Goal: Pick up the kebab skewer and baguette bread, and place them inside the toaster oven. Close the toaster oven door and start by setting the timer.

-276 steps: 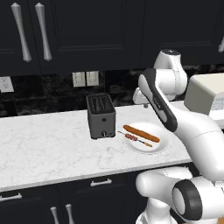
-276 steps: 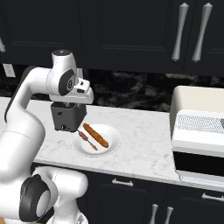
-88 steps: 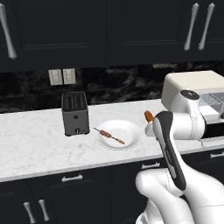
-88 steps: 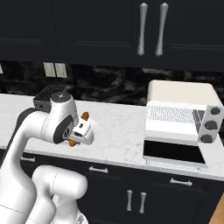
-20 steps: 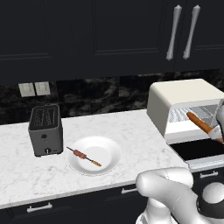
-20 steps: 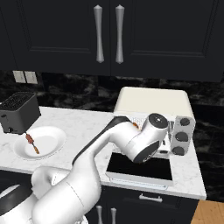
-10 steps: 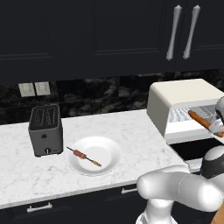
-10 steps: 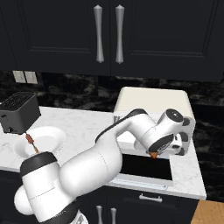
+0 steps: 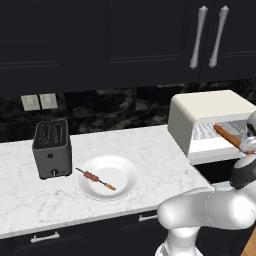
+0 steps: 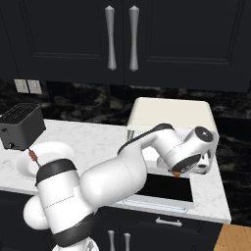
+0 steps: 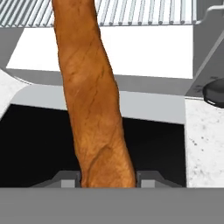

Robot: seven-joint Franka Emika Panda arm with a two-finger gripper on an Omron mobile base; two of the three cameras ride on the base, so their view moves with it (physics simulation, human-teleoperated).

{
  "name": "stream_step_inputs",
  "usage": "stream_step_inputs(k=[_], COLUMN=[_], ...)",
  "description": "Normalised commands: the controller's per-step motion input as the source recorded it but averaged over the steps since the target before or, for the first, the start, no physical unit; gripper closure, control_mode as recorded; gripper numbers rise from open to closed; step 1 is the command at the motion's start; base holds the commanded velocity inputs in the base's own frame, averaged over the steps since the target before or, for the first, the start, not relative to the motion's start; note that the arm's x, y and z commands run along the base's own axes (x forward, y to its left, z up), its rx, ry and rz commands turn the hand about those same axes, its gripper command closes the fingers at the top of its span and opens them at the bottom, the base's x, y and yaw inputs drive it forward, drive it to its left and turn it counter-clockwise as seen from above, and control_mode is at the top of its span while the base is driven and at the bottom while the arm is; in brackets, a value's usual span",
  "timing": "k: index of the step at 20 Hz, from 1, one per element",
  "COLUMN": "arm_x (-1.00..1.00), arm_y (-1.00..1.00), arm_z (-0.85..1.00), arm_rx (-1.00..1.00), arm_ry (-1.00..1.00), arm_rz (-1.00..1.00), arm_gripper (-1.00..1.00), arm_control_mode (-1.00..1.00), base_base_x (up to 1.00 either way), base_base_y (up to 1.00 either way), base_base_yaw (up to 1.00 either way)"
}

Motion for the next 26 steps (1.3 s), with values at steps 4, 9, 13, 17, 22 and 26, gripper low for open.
stream_step_inputs(k=[4, 9, 13, 17, 22, 26], arm_x=[0.09, 0.24, 0.23, 0.22, 0.34, 0.38], arm_y=[0.06, 0.22, 0.32, 0.28, 0.04, 0.0], arm_z=[0.07, 0.0, 0.0, 0.03, 0.24, 0.32], arm_rx=[0.0, 0.0, 0.0, 0.0, 0.0, 0.0], arm_ry=[-0.12, -0.16, -0.13, -0.08, -0.02, 0.0], arm_rz=[0.0, 0.0, 0.0, -0.02, -0.05, -0.08], arm_gripper=[1.0, 1.0, 1.0, 1.0, 1.0, 1.0], arm_control_mode=[-1.0, -1.0, -1.0, -1.0, -1.0, -1.0], base_base_x=[0.0, 0.0, 0.0, 0.0, 0.0, 0.0], base_base_y=[0.0, 0.0, 0.0, 0.0, 0.0, 0.0], base_base_yaw=[0.0, 0.0, 0.0, 0.0, 0.0, 0.0])
